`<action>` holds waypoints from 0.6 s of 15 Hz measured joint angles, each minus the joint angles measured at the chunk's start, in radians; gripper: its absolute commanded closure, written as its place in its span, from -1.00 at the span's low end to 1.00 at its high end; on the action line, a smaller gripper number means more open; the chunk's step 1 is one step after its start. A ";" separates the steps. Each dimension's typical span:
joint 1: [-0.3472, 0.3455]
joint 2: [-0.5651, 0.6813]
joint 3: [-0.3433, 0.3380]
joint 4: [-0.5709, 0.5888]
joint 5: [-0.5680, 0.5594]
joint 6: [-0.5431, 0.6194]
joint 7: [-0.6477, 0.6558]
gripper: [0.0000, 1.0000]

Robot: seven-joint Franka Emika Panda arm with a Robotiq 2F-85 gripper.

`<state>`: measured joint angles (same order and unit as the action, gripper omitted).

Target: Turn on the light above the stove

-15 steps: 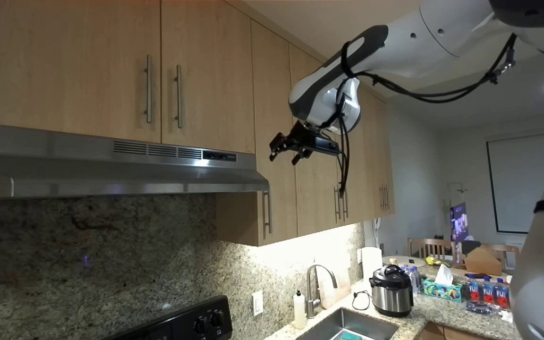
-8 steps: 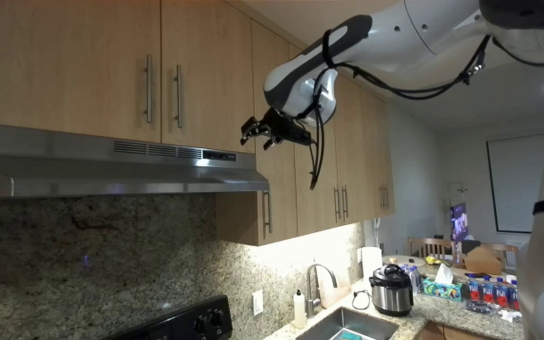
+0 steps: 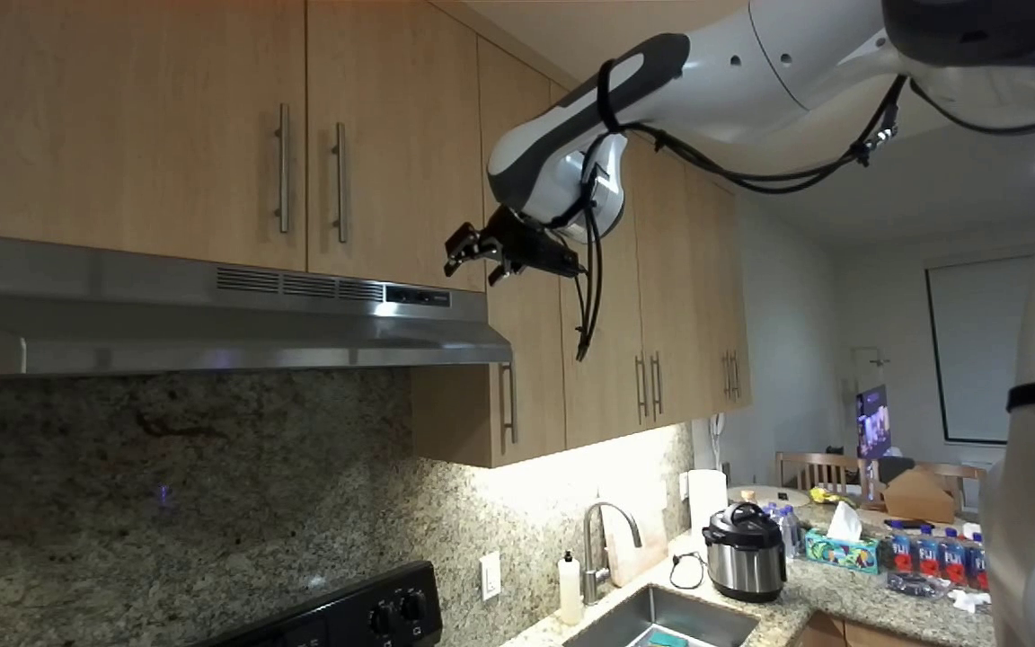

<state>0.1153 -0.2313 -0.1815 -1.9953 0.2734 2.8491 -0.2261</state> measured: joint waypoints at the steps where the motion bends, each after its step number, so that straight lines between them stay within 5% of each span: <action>1: 0.000 0.001 0.000 0.000 0.000 -0.001 0.000 -1.00; 9: 0.003 0.132 -0.010 0.122 -0.003 -0.094 -0.007 -1.00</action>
<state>0.1184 -0.0989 -0.1911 -1.8734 0.2701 2.7546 -0.2328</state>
